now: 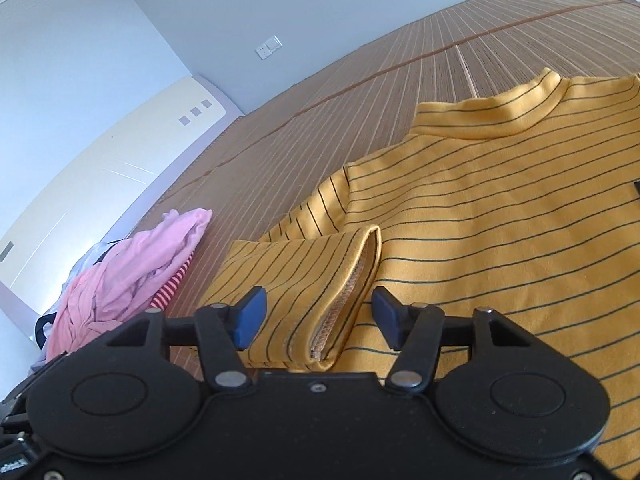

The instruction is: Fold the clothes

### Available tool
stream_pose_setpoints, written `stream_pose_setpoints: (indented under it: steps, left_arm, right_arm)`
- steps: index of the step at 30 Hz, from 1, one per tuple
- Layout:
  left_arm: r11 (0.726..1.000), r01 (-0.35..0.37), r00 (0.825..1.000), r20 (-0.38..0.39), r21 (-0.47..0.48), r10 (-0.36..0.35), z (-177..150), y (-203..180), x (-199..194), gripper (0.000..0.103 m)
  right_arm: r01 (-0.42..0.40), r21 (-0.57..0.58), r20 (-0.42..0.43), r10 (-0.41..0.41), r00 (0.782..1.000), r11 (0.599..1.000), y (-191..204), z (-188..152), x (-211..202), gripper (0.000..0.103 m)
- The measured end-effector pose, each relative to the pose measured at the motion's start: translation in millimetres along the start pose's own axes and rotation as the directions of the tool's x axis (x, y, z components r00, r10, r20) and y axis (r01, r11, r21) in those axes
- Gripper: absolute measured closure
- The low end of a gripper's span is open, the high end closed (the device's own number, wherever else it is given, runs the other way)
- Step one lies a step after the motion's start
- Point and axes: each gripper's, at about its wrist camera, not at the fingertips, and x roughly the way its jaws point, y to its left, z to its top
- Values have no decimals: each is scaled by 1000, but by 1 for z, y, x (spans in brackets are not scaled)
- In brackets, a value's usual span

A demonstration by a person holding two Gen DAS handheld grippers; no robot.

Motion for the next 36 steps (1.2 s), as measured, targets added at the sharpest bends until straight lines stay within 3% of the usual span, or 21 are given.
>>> stream_pose_setpoints:
  steps: [1, 3, 11, 17, 24, 27, 32, 33, 36]
  left_arm:
    - [1000, -3, 1000, -1, -6, 3, 0, 1, 0, 33]
    - [1000, -2, 1000, -4, -21, 2, 1, 2, 2, 33]
    - [999, 20, 999, -41, -29, -22, -5, -5, 12, 33]
    - [999, 46, 998, -39, 11, -46, -7, -16, 16, 33]
    - [996, 74, 995, -69, 50, -70, -15, -28, 24, 33]
    - [995, 81, 993, -86, 65, -75, -17, -33, 26, 33]
    - [993, 93, 992, -98, 71, -86, -20, -39, 30, 32]
    - [993, 97, 991, -102, 73, -89, -20, -41, 31, 32]
    - [990, 112, 988, -114, 86, -102, -24, -49, 35, 32]
  right_arm:
    - [15, -4, 3, -15, 1000, 1000, 0, -2, 5, 63]
    - [21, -32, 37, -19, 999, 999, 0, -4, 4, 97]
    - [5, -57, 212, 7, 977, 998, -14, 20, -55, 98]
    - [136, -11, 280, -127, 952, 991, -59, 57, -100, 98]
    - [342, 16, 209, -337, 918, 940, -119, 65, -100, 95]
    - [384, 3, 191, -377, 906, 923, -126, 55, -99, 77]
    - [440, -30, 191, -427, 884, 898, -131, 40, -105, 71]
    - [435, -46, 202, -418, 886, 899, -127, 37, -110, 70]
    - [356, -102, 191, -333, 923, 929, -115, 36, -111, 71]
